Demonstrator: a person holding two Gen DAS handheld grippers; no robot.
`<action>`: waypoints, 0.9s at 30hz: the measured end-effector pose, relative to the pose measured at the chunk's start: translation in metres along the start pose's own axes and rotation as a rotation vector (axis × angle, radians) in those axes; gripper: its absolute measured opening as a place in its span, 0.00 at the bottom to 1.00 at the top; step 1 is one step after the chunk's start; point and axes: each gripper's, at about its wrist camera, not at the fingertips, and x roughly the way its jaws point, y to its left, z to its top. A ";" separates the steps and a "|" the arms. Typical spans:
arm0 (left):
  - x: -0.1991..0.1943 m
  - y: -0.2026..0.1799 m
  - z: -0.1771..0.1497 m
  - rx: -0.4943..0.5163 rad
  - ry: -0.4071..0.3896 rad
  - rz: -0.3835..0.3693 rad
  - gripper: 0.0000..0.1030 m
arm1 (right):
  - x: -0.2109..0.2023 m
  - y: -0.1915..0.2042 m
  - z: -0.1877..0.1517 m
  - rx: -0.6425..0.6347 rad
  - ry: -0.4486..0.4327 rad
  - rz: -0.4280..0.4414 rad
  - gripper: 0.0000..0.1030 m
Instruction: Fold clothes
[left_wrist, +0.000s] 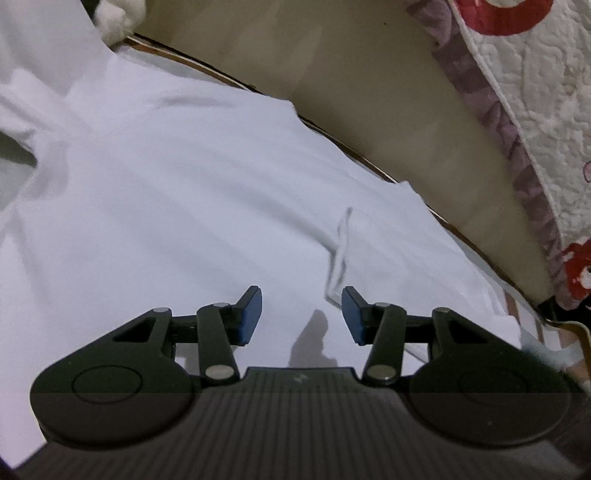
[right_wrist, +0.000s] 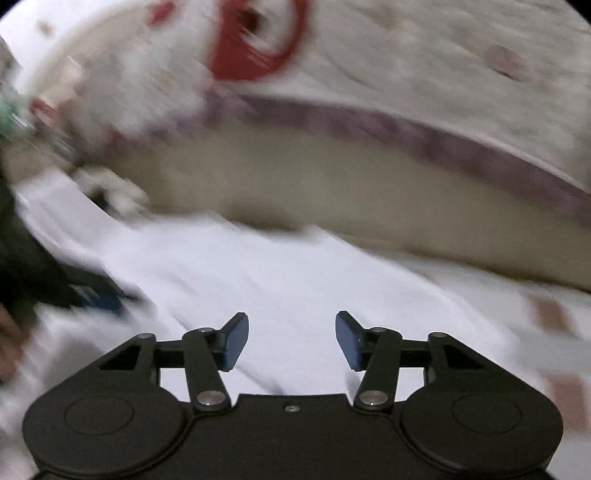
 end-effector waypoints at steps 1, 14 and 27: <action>0.004 -0.002 -0.001 -0.002 0.005 -0.011 0.47 | -0.006 -0.004 -0.014 -0.007 0.023 -0.054 0.55; 0.060 -0.048 0.014 0.153 -0.008 0.019 0.57 | 0.002 -0.014 -0.055 0.234 0.107 -0.101 0.63; -0.024 -0.098 0.037 0.458 -0.430 0.174 0.04 | 0.023 -0.021 -0.047 0.222 0.019 -0.197 0.64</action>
